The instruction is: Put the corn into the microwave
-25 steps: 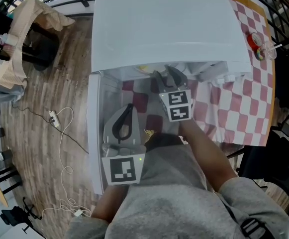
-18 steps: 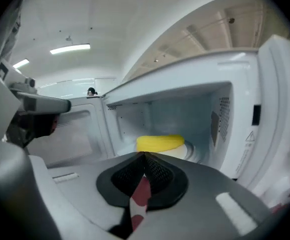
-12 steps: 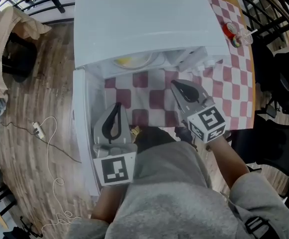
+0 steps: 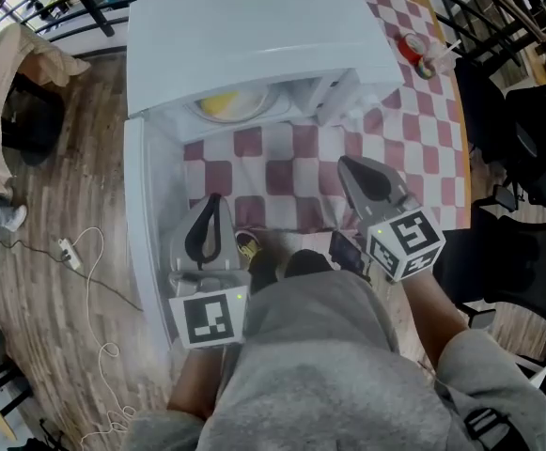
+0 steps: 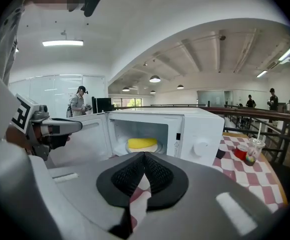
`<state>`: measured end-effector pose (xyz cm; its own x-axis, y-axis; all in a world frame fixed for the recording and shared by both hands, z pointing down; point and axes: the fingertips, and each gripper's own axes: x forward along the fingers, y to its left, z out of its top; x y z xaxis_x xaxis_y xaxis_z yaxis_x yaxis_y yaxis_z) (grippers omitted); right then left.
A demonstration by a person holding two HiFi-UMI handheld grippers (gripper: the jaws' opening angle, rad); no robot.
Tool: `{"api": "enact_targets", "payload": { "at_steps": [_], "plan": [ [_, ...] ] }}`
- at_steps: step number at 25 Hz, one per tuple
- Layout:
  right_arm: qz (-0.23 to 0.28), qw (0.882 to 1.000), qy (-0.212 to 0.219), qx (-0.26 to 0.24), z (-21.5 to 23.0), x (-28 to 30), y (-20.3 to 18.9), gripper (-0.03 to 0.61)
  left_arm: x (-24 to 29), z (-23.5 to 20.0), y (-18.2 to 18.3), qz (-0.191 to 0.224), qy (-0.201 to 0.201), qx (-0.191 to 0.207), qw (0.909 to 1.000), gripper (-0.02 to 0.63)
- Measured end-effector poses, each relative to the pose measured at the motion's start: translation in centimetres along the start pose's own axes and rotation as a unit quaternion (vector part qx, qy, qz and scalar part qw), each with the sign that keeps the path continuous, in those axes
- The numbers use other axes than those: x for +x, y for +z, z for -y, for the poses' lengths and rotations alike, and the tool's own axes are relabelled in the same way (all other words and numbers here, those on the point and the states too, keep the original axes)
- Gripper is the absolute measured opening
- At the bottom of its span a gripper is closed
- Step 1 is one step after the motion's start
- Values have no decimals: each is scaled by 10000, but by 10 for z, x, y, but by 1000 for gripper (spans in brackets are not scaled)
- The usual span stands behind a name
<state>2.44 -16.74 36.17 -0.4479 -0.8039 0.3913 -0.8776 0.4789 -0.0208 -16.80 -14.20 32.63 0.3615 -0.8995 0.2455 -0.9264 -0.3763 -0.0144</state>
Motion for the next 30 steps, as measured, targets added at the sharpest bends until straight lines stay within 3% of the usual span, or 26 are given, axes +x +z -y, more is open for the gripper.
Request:
{"api": "enact_targets", "payload": {
  "at_steps": [8, 11, 14, 18, 21, 28, 30],
  "plan": [
    [178, 9996, -7, -203, 20, -65, -10, -2, -36, 48, -8, 92, 203, 378, 9990, 9],
    [319, 9995, 13, -53, 40, -99, -20, -2, -45, 72, 1, 527, 240, 223, 9981, 9],
    [485, 9988, -22, 60, 55, -137, -34, -2, -56, 110, 13, 985, -57, 362, 9945, 9],
    [624, 9979, 16, 156, 61, -177, -54, -2, -74, 178, 11, 1142, -816, 1175, 9831, 8],
    [702, 9975, 89, 77, 58, -200, -64, -2, -87, 219, 5, 1237, -1253, 1077, 9785, 9],
    [823, 9963, 160, 201, 60, -247, -81, -2, -114, 300, -22, 977, -1607, 1757, 9663, 8],
    [837, 9960, 200, 219, 59, -256, -85, -2, -124, 309, -25, 933, -1595, 1569, 9702, 9]
  ]
}}
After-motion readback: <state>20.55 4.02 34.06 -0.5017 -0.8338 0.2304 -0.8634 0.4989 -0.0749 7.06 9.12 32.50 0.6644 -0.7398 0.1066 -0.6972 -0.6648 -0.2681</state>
